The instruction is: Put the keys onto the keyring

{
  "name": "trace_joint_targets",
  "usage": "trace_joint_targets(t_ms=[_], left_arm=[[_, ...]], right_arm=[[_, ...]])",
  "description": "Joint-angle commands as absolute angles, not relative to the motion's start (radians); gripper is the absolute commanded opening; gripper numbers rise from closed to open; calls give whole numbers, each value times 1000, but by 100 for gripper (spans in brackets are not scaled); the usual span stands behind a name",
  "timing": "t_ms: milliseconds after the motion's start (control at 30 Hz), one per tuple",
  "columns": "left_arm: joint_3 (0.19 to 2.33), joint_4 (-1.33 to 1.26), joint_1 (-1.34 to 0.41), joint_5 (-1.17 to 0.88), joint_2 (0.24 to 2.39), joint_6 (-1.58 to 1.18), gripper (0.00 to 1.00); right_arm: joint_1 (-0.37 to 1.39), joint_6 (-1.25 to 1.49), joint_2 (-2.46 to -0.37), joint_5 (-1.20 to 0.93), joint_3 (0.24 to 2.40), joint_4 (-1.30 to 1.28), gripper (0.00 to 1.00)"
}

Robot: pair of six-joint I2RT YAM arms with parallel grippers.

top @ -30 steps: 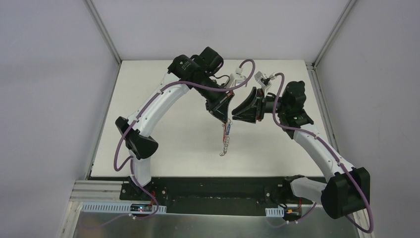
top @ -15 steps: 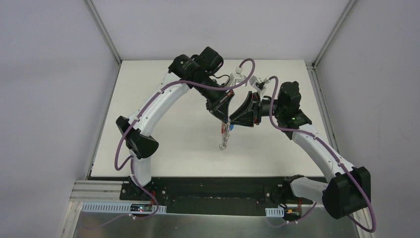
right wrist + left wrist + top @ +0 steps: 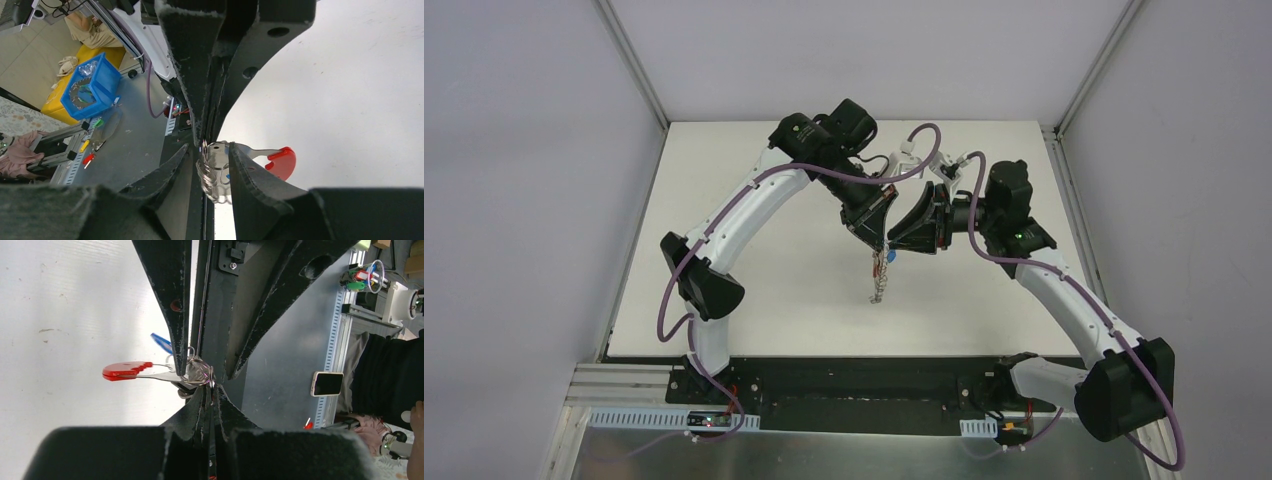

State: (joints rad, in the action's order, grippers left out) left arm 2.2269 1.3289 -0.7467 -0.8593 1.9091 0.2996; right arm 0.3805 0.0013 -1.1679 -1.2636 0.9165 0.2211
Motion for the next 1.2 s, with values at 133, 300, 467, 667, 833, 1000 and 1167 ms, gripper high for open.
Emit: trace_joint_targets(t_ms=[133, 300, 467, 667, 833, 1000, 1167], left_arm=[[2225, 1327, -753, -893, 1888, 319, 0], [2224, 1320, -754, -890, 1889, 313, 0], [2224, 1310, -754, -889, 1893, 309, 0], [2227, 1302, -754, -888, 1900, 305, 0], [2227, 1297, -754, -886, 1901, 304, 0], [2219, 1295, -751, -891, 1892, 322, 0], [2080, 1145, -709, -947, 1785, 322, 11]], right_arm=[[378, -48, -1147, -1273, 975, 199, 35], [384, -42, -1156, -1291, 982, 204, 31], [396, -25, -1168, -1298, 967, 229, 28], [412, -18, -1176, -1300, 959, 242, 23], [415, -18, -1181, -1303, 957, 244, 12], [409, -4, -1180, -1303, 972, 245, 0], [379, 186, -1181, -1278, 960, 415, 0]])
